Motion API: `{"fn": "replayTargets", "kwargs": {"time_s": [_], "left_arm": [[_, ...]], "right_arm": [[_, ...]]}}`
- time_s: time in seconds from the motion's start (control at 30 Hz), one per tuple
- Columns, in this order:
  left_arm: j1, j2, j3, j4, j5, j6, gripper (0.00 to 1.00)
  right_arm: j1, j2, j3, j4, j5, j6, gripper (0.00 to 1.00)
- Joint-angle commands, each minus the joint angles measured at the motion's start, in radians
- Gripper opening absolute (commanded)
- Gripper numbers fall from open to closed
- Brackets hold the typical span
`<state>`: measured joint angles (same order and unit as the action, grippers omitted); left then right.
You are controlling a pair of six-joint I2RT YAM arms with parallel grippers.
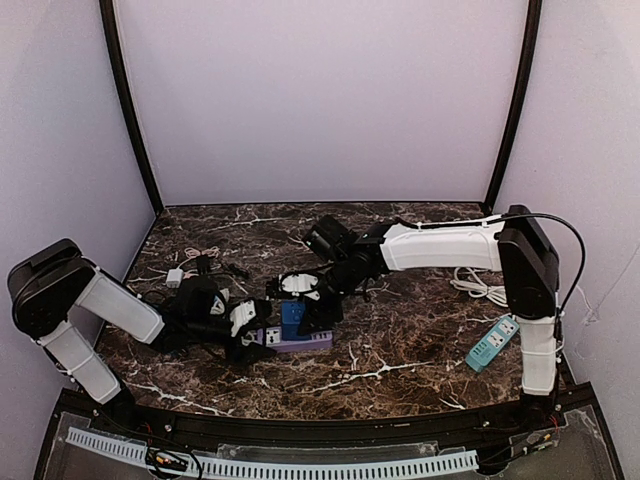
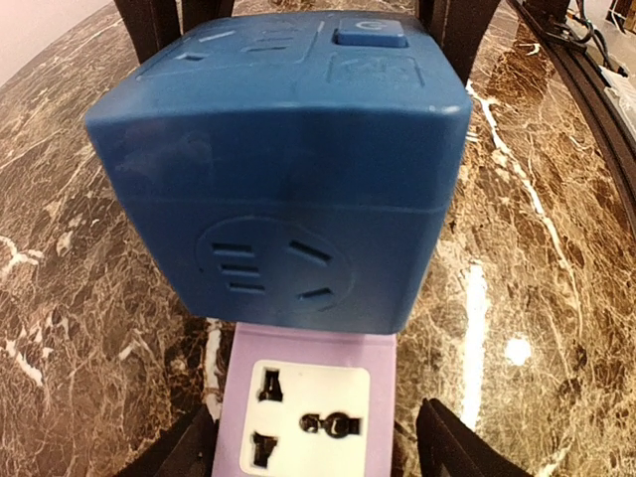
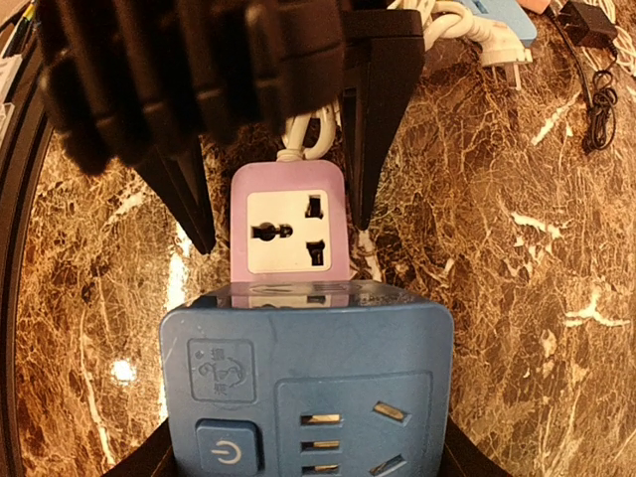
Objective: Insert the plug
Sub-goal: Insert the plug into the socket.
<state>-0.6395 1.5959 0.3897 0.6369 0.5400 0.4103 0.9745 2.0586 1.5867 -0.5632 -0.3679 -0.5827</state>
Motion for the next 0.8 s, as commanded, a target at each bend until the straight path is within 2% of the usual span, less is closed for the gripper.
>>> {"fn": "replayTargets", "kwargs": {"time_s": [0.0, 0.3, 0.47, 0.63, 0.77], "left_arm": [[0.008, -0.023, -0.025, -0.066, 0.029, 0.033, 0.7], [0.009, -0.013, -0.027, 0.009, 0.03, -0.014, 0.7], [0.029, -0.07, -0.017, 0.03, 0.024, -0.083, 0.73], [0.109, -0.175, 0.029, -0.096, 0.127, -0.127, 0.74], [0.172, -0.249, 0.04, -0.178, 0.104, -0.193, 0.74]], "right_arm": [[0.014, 0.039, 0.024, -0.209, 0.125, -0.042, 0.0], [0.019, 0.044, 0.03, -0.345, 0.153, -0.044, 0.0], [0.021, 0.128, 0.122, -0.444, 0.19, -0.026, 0.0], [0.021, 0.199, 0.127, -0.462, 0.232, -0.011, 0.0], [0.022, 0.23, 0.102, -0.461, 0.264, 0.026, 0.0]]}}
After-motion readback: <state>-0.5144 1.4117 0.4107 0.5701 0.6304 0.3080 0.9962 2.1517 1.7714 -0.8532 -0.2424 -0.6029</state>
